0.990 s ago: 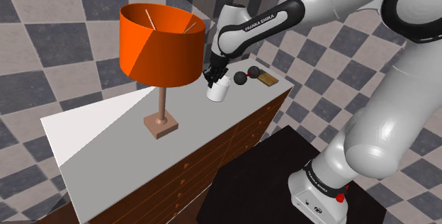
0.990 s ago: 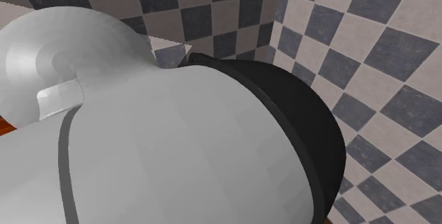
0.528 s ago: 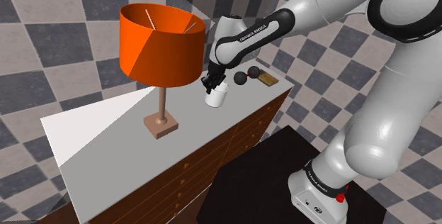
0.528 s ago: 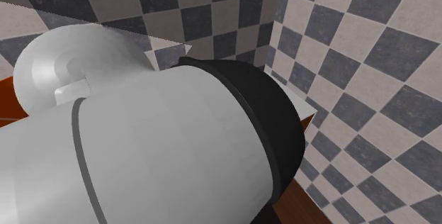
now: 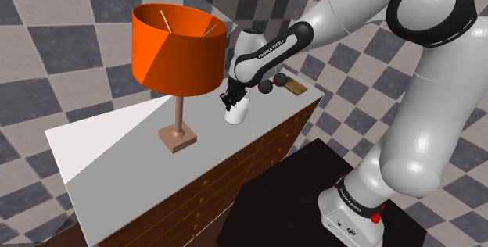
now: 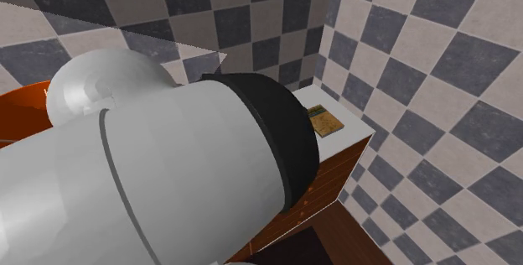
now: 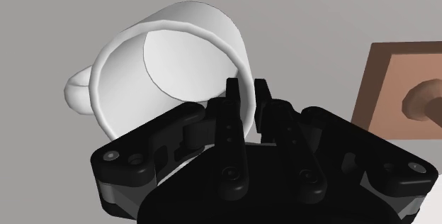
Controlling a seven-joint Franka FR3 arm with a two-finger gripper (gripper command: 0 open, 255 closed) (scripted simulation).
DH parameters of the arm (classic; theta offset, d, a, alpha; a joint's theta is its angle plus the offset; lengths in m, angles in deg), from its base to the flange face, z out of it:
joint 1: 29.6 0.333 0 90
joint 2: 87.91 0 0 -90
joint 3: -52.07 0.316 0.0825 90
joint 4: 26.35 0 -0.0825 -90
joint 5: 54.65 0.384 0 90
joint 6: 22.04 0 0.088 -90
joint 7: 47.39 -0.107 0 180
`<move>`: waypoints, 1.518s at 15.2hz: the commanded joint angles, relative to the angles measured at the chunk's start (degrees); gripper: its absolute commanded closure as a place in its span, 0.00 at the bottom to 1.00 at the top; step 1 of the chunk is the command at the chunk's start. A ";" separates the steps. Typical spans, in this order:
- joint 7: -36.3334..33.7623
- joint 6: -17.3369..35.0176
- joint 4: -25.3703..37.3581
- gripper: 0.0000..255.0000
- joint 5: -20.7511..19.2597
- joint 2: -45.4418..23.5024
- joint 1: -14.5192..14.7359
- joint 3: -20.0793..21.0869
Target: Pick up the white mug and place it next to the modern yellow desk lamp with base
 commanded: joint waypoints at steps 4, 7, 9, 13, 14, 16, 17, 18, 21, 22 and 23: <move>0.15 3.49 -0.15 1.00 0.09 -3.29 -0.10 0.02; 0.17 5.39 0.05 1.00 0.13 -5.39 -0.13 0.05; 0.18 5.82 0.10 1.00 0.14 -5.88 -0.13 0.06; 0.18 5.82 0.11 1.00 0.14 -5.89 -0.13 0.06; 0.18 5.82 0.11 1.00 0.14 -5.89 -0.13 0.06; 0.18 5.82 0.11 1.00 0.14 -5.89 -0.13 0.06; 0.18 5.83 0.10 0.00 0.14 -5.89 -0.13 0.06; 0.18 5.83 0.10 0.00 0.14 -5.89 -0.13 0.06; 0.18 5.83 0.10 0.00 0.14 -5.89 -0.13 0.06; 0.18 5.83 0.10 0.00 0.14 -5.89 -0.13 0.06; 0.15 4.30 -0.20 0.00 0.10 -4.06 -0.10 0.03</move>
